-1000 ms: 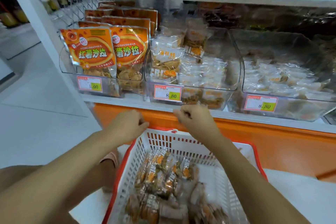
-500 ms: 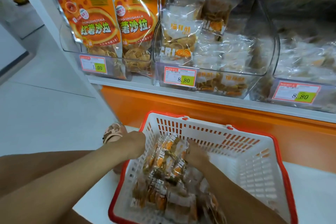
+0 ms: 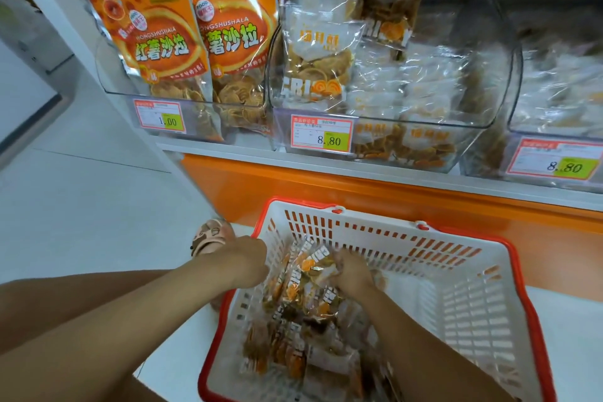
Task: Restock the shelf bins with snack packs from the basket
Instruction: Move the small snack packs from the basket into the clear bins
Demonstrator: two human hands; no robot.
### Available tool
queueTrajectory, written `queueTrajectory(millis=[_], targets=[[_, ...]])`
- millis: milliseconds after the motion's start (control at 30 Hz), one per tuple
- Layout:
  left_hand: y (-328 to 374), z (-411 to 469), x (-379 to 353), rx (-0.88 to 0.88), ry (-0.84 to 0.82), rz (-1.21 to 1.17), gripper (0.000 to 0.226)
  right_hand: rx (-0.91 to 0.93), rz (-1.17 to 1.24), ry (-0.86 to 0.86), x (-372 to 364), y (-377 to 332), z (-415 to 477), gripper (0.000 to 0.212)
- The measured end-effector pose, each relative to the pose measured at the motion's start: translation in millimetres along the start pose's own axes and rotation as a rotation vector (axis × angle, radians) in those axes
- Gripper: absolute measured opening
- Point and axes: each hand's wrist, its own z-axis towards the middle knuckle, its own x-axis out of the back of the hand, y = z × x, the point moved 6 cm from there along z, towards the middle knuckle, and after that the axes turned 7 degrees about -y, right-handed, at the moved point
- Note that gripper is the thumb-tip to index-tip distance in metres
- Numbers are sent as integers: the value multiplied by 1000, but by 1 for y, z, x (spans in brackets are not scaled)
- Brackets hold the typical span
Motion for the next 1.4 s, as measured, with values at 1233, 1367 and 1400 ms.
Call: queueTrajectory(millis=[1233, 1367, 1400], targets=[[39, -125, 153, -865, 432, -1104, 8, 591, 697, 243, 267, -129, -221, 39], [36, -123, 177, -843, 430, -1022, 15, 562, 761, 319, 276, -150, -215, 10], [33, -122, 183, -811, 454, -986, 17, 556, 785, 347, 281, -154, -213, 10]])
